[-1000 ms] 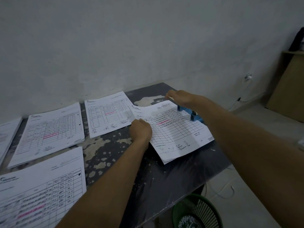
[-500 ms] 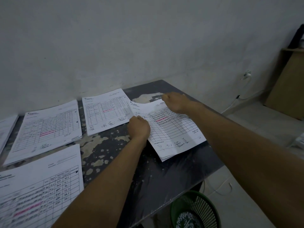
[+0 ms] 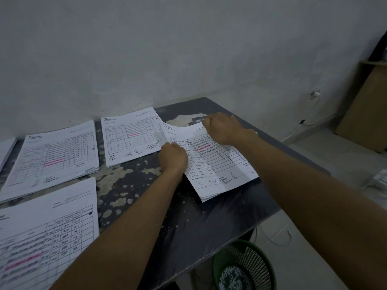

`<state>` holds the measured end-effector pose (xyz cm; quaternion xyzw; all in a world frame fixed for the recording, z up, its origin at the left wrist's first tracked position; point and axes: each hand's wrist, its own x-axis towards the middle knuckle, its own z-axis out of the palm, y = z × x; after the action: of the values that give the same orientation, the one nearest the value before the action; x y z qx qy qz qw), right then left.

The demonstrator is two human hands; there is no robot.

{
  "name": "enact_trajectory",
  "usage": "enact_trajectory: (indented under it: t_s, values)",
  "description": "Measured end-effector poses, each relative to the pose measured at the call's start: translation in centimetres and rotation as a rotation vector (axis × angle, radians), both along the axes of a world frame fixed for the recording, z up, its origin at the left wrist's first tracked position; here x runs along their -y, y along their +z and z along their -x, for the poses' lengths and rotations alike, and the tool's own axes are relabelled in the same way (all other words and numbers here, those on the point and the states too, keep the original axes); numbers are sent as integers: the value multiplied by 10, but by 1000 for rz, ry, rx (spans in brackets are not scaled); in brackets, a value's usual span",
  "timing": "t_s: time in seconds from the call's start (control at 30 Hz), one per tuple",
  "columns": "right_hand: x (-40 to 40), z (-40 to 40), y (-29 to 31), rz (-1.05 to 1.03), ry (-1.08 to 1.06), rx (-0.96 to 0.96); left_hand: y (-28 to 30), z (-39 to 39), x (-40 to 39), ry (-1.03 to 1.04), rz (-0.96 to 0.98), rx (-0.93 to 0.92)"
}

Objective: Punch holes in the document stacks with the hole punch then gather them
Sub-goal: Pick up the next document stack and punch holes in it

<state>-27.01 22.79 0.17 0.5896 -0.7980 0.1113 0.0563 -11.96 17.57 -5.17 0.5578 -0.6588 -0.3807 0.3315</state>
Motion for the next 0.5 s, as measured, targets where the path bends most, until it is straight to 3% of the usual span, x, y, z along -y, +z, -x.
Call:
enact_trajectory:
  t_s: [0.23,0.5]
  values:
    - [-4,-8,-34,-118,-80,-265,0,-1,0,-9,-2,-18]
    - [1,-8,-36,-161,-102,-200,-3,0,2,6,34,23]
